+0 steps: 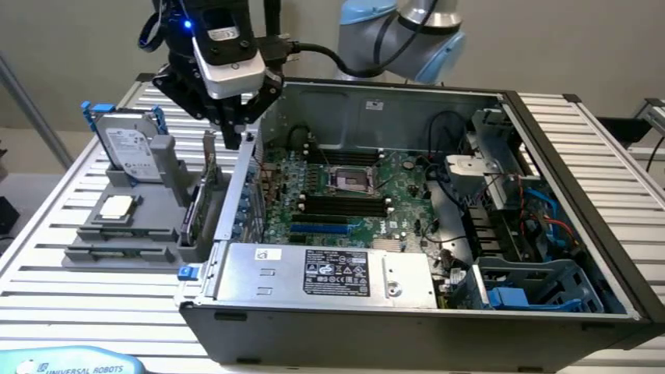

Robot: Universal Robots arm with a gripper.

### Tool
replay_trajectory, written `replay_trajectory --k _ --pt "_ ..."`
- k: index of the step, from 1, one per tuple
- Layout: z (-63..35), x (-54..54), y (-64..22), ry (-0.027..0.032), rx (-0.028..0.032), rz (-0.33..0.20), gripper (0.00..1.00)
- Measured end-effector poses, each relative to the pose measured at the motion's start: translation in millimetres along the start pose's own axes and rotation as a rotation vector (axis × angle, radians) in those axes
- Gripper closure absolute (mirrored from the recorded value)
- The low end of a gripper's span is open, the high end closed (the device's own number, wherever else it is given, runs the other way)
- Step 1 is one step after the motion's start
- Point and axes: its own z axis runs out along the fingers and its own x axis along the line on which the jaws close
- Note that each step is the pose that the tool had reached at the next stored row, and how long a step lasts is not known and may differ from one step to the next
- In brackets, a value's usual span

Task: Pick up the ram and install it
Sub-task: 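Reach for the ram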

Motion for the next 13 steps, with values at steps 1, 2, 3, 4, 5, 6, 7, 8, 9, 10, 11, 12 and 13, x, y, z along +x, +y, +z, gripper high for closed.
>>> replay_trajectory --k 1,2,3,4,5,6,7,8,9,10,11,12,13 --pt "0.2 4.5 -0.4 0.0000 0.0000 0.000 0.89" --pt "0.4 9.0 -0.8 0.0000 0.0000 0.000 0.89" --pt "0.5 13.6 -1.2 0.0001 0.0000 0.000 0.89" --pt "0.7 18.1 -1.6 0.0001 0.0000 0.000 0.89" --pt "1.0 22.6 -2.0 0.0000 -0.0001 0.000 0.89" --pt "1.2 27.0 -2.4 0.0000 0.0000 0.000 0.89" --pt "1.4 31.6 -2.8 0.0000 0.0000 0.000 0.89" --pt "1.6 36.1 -3.1 0.0000 0.0000 0.000 0.89" --pt "1.8 40.5 -3.5 0.0001 0.0001 0.000 0.89" --pt "2.1 45.4 -3.9 0.0001 0.0000 0.000 0.89" --pt "2.3 49.9 -4.3 0.0000 0.0000 0.000 0.89" --pt "2.6 54.4 -4.7 0.0000 0.0000 0.000 0.89" --pt "2.8 59.0 -5.1 0.0000 0.0000 0.000 0.89"
